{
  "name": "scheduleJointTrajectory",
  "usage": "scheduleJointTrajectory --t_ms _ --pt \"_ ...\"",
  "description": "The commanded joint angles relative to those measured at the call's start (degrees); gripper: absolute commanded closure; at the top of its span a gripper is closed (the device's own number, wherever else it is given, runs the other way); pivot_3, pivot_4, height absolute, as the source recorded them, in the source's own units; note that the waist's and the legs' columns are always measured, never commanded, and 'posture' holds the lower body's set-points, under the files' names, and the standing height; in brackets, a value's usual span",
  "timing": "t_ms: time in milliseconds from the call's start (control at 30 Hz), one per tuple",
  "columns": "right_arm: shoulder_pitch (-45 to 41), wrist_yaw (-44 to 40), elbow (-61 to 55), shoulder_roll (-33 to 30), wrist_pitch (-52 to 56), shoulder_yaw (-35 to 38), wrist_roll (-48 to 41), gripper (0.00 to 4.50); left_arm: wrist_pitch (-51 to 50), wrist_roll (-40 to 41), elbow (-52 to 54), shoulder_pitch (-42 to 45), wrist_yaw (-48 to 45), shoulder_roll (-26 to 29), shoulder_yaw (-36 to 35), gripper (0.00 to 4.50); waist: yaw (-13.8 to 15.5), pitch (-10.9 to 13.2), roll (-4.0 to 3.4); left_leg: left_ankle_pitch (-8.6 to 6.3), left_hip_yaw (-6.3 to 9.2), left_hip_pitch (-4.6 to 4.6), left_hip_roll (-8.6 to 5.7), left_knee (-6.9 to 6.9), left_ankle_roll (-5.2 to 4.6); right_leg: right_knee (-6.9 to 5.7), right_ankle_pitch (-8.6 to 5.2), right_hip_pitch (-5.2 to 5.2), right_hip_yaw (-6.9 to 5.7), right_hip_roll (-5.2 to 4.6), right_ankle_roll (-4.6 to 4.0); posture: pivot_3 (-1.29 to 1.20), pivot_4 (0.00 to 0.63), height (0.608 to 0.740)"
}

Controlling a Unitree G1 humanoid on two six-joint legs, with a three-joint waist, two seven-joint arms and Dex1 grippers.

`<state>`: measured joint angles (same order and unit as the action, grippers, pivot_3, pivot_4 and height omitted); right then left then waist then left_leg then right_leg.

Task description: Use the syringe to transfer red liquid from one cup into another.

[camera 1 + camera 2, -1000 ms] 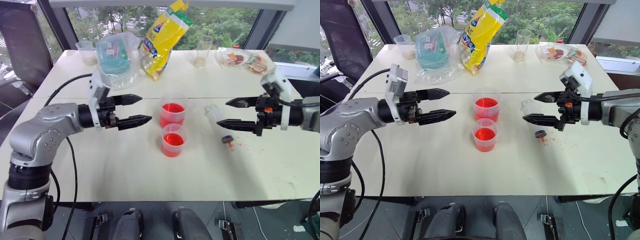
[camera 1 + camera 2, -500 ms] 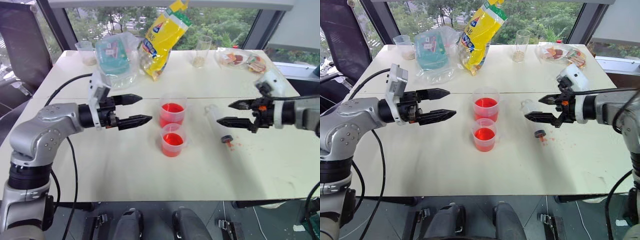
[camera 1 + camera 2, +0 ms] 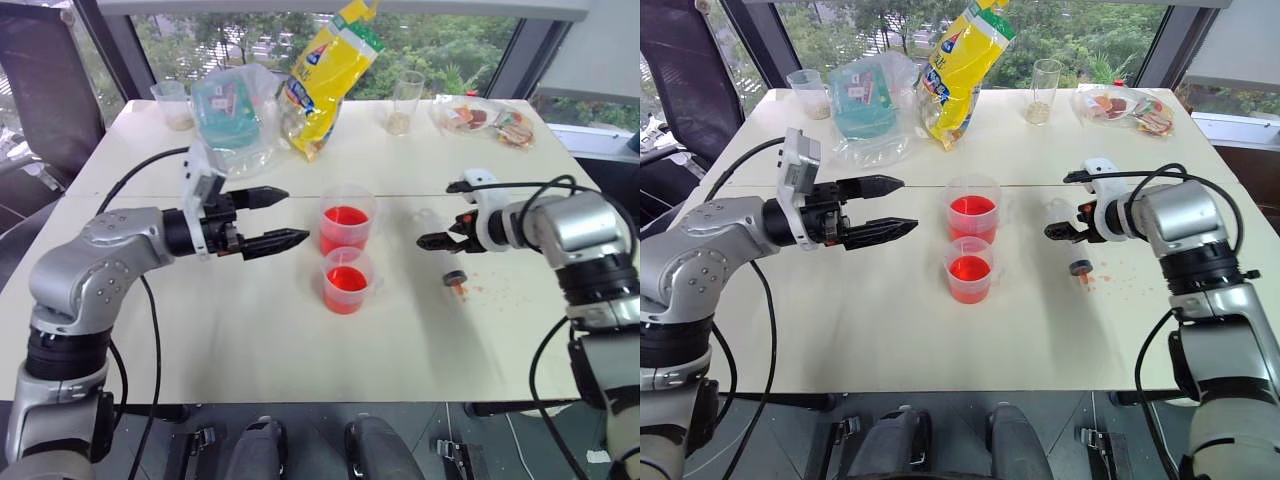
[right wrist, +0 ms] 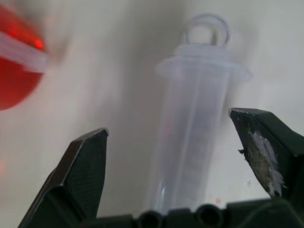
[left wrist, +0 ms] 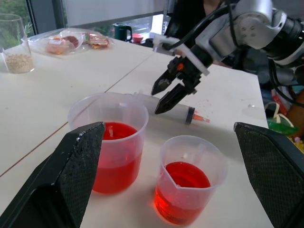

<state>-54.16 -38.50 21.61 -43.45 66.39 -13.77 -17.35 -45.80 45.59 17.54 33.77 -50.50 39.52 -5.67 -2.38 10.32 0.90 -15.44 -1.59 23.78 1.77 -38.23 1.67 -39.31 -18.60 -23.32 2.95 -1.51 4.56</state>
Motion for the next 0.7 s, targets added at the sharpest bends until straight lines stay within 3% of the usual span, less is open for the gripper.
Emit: scheduleJointTrajectory --t_ms 33,167,200,267,400,433,600,700 --pt "-3.2 -0.2 5.9 2.3 -4.5 -2.0 4.3 0.06 0.9 0.3 2.4 -0.3 0.9 0.1 -1.4 0.00 0.0 0.0 0.00 0.00 0.00 0.00 0.00 0.00 0.00 0.00 0.00 0.00 0.00 0.00 0.00 0.00 0.150 0.740" --pt "-4.2 -2.1 10.4 4.0 -7.9 -4.2 7.7 0.06 0.9 0.3 3.0 -0.8 1.6 0.3 -1.8 0.00 0.0 0.0 0.00 0.00 0.00 0.00 0.00 0.00 0.00 -0.01 0.00 -0.01 0.00 0.00 0.00 0.00 0.150 0.740" --pt "-4.3 -2.6 10.9 4.2 -8.6 -4.6 8.5 0.28 0.9 0.3 3.0 -0.9 1.7 0.4 -1.9 0.00 0.0 0.0 0.00 0.00 0.00 -0.01 0.00 0.00 0.00 -0.01 0.00 0.00 0.00 0.00 0.00 0.00 0.150 0.740" --pt "-4.5 -3.5 11.8 4.7 -9.4 -4.9 9.5 0.84 1.1 0.1 3.0 -1.2 1.7 0.6 -2.0 0.00 0.0 0.0 0.00 0.00 -0.01 -0.01 0.00 -0.01 0.00 -0.01 0.00 0.00 0.00 -0.01 0.00 0.00 0.150 0.740" --pt "-4.6 -4.8 11.9 5.2 -9.5 -4.6 10.9 2.86 1.7 -0.3 2.5 -1.2 1.5 0.8 -1.8 0.00 0.0 0.0 0.00 0.01 0.00 -0.01 0.00 -0.01 0.01 -0.03 0.00 0.01 0.00 -0.01 0.00 0.00 0.150 0.740" --pt "-4.6 -5.0 11.5 5.1 -9.1 -4.3 11.1 3.06 1.8 -0.4 2.2 -1.0 1.3 0.8 -1.7 0.00 0.0 0.0 0.00 0.01 0.00 -0.02 0.00 -0.01 0.01 -0.03 0.00 0.01 -0.01 -0.01 0.00 0.00 0.150 0.740" --pt "-6.0 -3.1 8.0 4.1 -6.6 0.4 10.7 3.06 2.5 -1.1 0.7 -0.1 0.0 1.2 -1.3 0.00 0.0 0.0 0.00 0.01 0.00 -0.02 0.00 0.00 0.01 -0.05 0.00 0.00 0.00 -0.01 0.00 0.00 0.150 0.740" --pt "-7.7 -0.7 0.3 5.0 -7.8 8.9 6.9 3.06 3.0 -1.6 -0.9 1.3 -1.1 1.6 -0.9 0.00 0.0 0.0 -0.02 0.01 -0.02 0.01 0.00 0.00 0.01 -0.06 0.00 -0.05 0.00 -0.01 0.00 0.00 0.150 0.740"
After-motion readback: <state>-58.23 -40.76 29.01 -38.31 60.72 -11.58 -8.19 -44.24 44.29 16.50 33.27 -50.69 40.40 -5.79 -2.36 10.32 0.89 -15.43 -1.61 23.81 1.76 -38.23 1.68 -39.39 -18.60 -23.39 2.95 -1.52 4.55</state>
